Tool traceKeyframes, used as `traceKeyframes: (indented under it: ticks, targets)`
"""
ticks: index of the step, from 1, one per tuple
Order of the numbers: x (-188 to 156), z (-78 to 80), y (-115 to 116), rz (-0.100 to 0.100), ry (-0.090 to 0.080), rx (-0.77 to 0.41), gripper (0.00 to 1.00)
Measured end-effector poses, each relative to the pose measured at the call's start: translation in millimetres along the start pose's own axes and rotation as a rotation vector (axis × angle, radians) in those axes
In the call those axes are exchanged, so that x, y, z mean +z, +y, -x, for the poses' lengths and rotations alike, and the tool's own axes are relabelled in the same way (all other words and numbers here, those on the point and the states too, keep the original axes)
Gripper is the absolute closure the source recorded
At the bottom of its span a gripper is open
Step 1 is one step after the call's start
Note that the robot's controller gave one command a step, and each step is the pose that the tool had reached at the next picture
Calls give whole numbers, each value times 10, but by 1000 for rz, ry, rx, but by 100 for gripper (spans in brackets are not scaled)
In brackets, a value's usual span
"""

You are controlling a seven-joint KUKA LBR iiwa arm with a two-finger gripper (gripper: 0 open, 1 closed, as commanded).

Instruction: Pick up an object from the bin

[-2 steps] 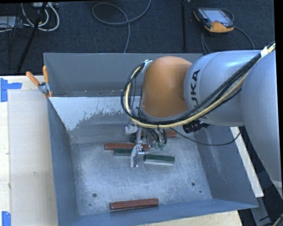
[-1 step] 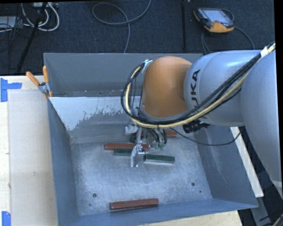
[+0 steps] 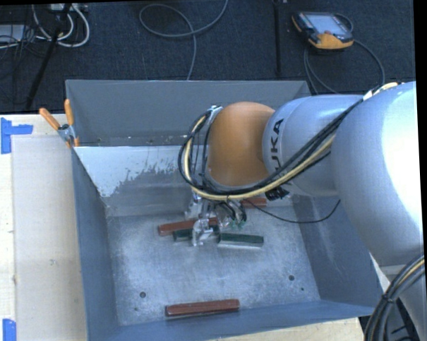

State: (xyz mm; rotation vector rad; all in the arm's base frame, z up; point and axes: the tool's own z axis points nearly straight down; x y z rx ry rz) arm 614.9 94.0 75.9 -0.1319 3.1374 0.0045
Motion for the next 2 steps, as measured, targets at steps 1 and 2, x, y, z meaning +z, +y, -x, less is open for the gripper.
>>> traceKeyframes:
  ticks: [1,2]
  targets:
    - [0,0,-1,0,0,0,100]
    - [-1946,-71,140,-3,3,-50,100]
